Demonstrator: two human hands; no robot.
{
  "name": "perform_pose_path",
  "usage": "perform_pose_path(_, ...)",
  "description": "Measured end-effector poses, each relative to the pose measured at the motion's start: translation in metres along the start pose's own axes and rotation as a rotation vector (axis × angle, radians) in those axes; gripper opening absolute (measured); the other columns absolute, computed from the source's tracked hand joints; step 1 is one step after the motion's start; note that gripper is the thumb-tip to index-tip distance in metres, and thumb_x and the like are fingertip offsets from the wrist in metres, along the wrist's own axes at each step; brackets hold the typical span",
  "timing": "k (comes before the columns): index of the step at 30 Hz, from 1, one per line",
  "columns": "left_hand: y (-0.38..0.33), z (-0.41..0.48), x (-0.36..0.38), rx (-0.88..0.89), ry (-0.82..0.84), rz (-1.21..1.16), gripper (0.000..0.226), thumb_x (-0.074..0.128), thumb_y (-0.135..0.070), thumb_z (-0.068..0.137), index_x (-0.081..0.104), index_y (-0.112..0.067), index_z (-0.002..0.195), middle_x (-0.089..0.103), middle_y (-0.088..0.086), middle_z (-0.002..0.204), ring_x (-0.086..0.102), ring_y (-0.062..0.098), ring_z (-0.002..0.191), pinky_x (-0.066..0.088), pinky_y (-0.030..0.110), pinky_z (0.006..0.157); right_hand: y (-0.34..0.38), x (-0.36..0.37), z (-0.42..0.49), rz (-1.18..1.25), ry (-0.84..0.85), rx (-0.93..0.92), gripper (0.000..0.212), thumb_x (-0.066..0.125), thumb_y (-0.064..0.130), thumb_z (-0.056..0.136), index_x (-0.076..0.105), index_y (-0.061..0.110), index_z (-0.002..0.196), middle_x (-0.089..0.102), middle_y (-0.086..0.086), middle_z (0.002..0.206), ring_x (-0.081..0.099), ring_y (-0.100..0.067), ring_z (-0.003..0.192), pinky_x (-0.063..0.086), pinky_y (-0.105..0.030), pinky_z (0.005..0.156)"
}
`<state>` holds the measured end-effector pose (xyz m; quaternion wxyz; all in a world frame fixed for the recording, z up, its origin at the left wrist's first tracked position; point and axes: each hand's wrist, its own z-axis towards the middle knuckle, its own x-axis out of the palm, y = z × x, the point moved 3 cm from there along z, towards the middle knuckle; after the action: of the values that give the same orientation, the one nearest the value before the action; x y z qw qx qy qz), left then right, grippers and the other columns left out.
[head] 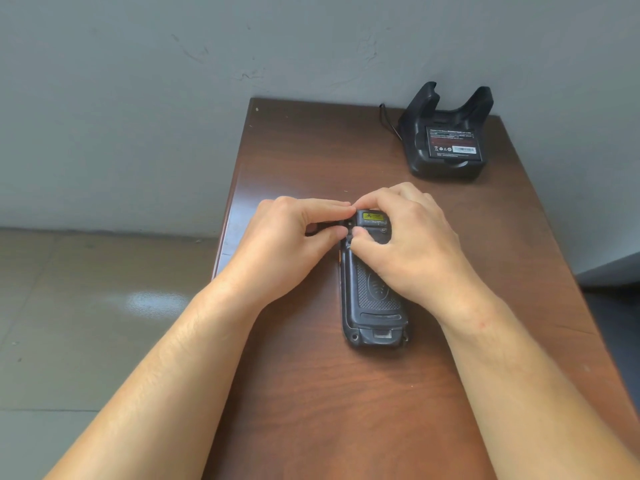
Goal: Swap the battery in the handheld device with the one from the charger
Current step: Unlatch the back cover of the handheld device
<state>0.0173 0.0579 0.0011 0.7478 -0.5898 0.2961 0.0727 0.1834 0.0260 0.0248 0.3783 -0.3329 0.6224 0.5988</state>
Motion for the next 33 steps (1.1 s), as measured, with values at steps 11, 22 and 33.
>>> perform_pose_path(11, -0.002, 0.002, 0.005, -0.013, 0.011, 0.029, 0.041, 0.074, -0.018, 0.089, 0.07, -0.037, 0.125, 0.073, -0.018, 0.113, 0.067, 0.004, 0.106, 0.054, 0.032, 0.096, -0.008, -0.047, -0.015, 0.071, -0.039, -0.074, 0.017, 0.062, 0.02, 0.092, 0.075, 0.03, 0.095, 0.069, 0.011, 0.088, 0.061, -0.005, 0.084, 0.045, -0.018, 0.079)
perform_pose_path(22, 0.0, 0.003, 0.007, 0.031, 0.037, 0.05, 0.038, 0.071, -0.017, 0.092, 0.071, -0.038, 0.124, 0.069, -0.015, 0.118, 0.065, 0.008, 0.107, 0.053, 0.036, 0.092, -0.005, -0.027, -0.018, -0.036, 0.163, -0.056, 0.008, 0.061, 0.039, 0.087, 0.061, 0.038, 0.095, 0.054, 0.015, 0.088, 0.054, -0.009, 0.082, 0.052, -0.04, 0.084)
perform_pose_path(33, 0.0, 0.003, 0.006, 0.032, 0.04, 0.05, 0.038, 0.07, -0.016, 0.092, 0.071, -0.036, 0.125, 0.07, -0.014, 0.118, 0.065, 0.008, 0.108, 0.053, 0.032, 0.091, -0.009, -0.046, -0.018, 0.253, 0.173, -0.119, 0.007, 0.07, 0.023, 0.09, 0.065, 0.028, 0.09, 0.072, 0.012, 0.084, 0.065, -0.012, 0.075, 0.054, -0.033, 0.076)
